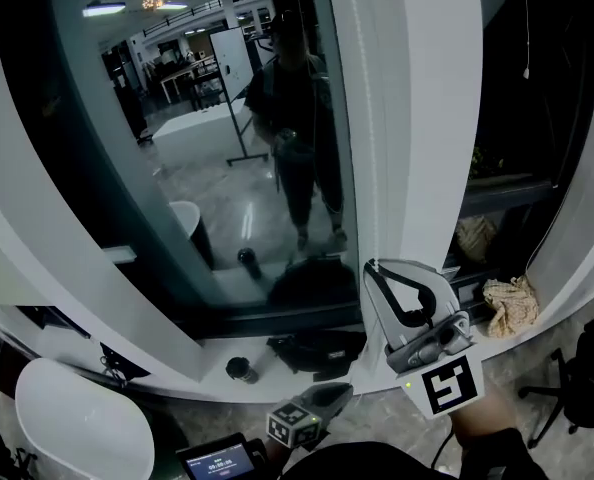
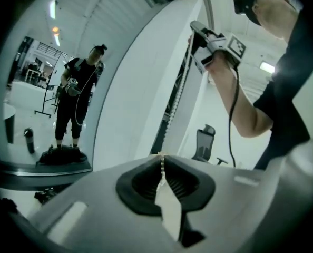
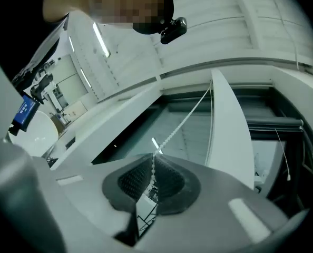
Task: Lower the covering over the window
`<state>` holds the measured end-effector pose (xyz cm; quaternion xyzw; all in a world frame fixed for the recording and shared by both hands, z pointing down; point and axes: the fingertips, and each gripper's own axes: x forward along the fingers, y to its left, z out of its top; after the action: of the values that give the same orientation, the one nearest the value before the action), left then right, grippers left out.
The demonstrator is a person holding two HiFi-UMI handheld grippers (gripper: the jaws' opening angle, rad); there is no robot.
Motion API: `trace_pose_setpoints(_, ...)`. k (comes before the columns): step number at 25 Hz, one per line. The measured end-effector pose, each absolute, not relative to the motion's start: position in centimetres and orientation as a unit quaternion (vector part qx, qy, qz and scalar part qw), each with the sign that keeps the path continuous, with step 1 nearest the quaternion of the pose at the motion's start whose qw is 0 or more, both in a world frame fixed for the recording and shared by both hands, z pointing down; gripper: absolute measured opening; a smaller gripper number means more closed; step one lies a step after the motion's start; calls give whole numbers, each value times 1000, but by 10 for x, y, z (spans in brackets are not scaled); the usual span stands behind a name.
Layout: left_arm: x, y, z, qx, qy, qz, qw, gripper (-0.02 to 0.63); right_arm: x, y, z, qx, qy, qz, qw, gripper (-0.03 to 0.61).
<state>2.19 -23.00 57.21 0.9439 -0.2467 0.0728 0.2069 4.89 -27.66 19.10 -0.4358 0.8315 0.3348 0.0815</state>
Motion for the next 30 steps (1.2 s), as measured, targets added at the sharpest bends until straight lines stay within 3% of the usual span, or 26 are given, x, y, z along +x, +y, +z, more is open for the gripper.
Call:
trace_pose_setpoints(8,-55,-269,491,940,-291,-42,174,17,66,-317,303,-496,817,289,-46,12)
trace_pose_setpoints(16,-59,-282,438,947,-291,-86,105,17,57,-306,306,-488,834,254,-34,14)
trace_pose_setpoints(19,-61,-309,409,939,-323,-98,67,16,58,-289,296,-475,846,241,2,15)
trace_pose_setpoints(24,-66,-349,350,925,-334,-170,65,58,70,-261,288,-450,872,190,42,15)
trace_pose_setpoints(27,-70,-378,329,906,-356,-219,69,134,81,-245,287,-424,889,164,59,15)
trace_pose_setpoints(30,-52,-396,312,903,-364,-222,42,166,88,-232,283,-401,901,150,72,15)
